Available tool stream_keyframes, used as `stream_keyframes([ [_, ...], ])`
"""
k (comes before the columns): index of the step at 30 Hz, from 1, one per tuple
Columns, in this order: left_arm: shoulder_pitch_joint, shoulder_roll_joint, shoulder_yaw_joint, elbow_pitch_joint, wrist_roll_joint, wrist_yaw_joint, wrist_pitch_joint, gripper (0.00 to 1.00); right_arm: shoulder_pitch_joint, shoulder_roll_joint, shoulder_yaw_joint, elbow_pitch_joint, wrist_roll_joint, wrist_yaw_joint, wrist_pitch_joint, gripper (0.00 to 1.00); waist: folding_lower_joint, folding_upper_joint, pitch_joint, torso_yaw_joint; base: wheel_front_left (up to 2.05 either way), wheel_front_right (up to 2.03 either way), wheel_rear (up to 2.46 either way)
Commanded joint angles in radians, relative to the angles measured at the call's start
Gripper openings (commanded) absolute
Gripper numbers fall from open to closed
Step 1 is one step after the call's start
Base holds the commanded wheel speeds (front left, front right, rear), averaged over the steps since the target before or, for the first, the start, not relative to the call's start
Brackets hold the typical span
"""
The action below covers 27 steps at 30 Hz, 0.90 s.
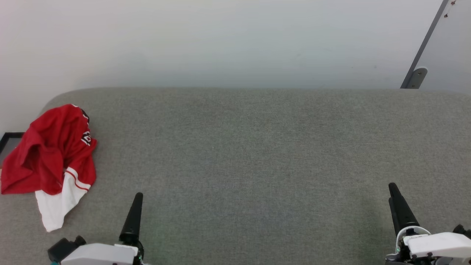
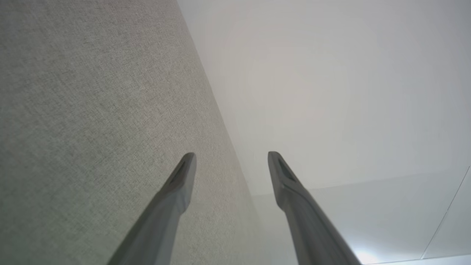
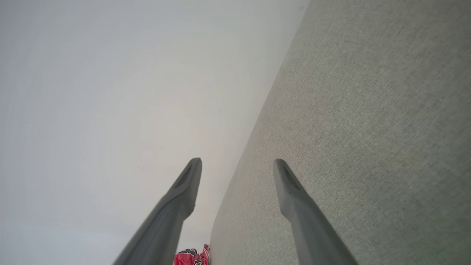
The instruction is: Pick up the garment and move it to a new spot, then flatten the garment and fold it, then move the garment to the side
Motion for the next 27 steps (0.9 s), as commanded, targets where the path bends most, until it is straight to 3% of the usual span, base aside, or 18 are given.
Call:
stream_keyframes([
  [1, -0.022, 0.015, -0.006, -0.015, 0.058, -0.002, -0.013, 1.00, -0.030, -0.015, 0.011, -0.008, -0.055, 0.000, -0.013, 1.00, 0.0000, 0.0000, 0.000, 0.000, 0.00, 0.00, 0.00],
  [14, -0.018, 0.031, -0.014, -0.022, 0.362, 0.020, -0.060, 1.00, -0.056, -0.027, 0.024, 0.045, -0.373, 0.000, -0.060, 1.00, 0.0000, 0.0000, -0.002, 0.001, 0.00, 0.00, 0.00],
  [27, -0.013, 0.039, 0.001, -0.041, 0.581, 0.016, -0.099, 1.00, -0.072, -0.017, 0.011, 0.086, -0.607, -0.001, -0.098, 1.00, 0.0000, 0.0000, -0.001, -0.002, 0.00, 0.00, 0.00],
])
